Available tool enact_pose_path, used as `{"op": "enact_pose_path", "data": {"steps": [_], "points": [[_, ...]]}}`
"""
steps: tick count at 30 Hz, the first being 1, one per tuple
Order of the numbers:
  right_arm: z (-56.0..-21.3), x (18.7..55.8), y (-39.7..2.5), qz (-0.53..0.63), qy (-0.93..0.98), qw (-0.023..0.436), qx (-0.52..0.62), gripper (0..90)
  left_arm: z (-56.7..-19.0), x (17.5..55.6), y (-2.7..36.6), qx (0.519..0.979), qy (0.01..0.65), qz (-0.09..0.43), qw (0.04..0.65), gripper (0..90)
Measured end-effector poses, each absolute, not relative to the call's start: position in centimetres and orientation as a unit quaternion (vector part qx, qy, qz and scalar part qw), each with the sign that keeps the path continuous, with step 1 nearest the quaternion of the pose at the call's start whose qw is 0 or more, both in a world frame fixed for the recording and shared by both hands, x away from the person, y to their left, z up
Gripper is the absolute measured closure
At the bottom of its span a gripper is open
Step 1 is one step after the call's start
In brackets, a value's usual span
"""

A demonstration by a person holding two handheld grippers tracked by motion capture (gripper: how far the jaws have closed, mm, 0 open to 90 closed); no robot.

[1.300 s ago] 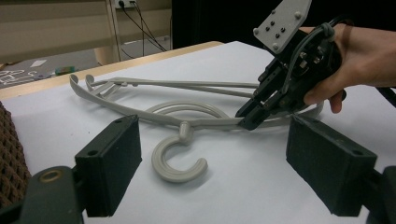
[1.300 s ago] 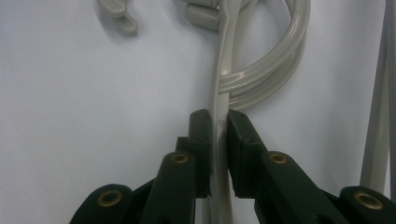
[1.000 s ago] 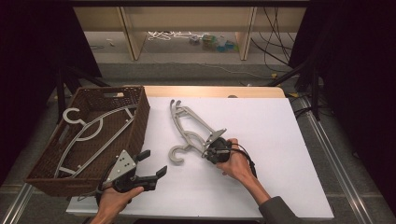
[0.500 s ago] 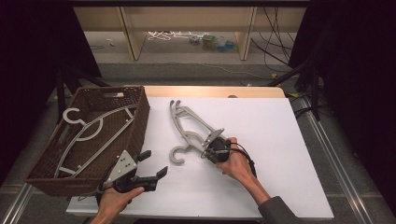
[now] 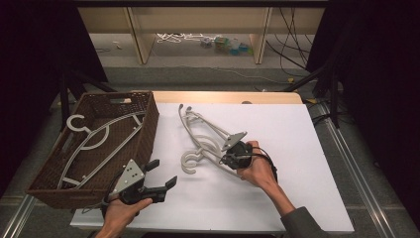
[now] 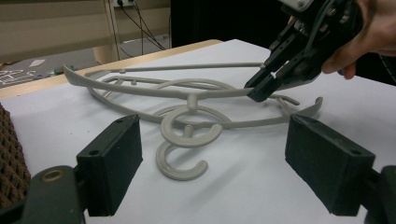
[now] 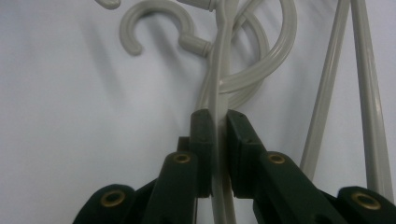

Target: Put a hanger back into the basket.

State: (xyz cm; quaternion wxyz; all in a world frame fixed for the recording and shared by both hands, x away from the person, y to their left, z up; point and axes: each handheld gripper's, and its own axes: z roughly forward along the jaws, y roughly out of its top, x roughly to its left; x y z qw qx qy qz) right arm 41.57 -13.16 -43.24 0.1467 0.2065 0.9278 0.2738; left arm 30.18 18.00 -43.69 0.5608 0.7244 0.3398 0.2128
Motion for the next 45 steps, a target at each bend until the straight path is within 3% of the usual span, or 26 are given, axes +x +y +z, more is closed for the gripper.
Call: {"op": "enact_pose_path", "data": {"steps": [19,45], "points": [[-40.0,37.6,-17.1,0.308,0.927,0.146,0.159,82.6,-43.7,30.2,17.9,0.737,0.324,0.24,0.543,20.0],[-39.5,32.4,-18.1,0.311,0.94,0.101,0.094,82.6,-43.3,32.4,14.4,0.813,0.201,0.265,0.477,23.4]]}}
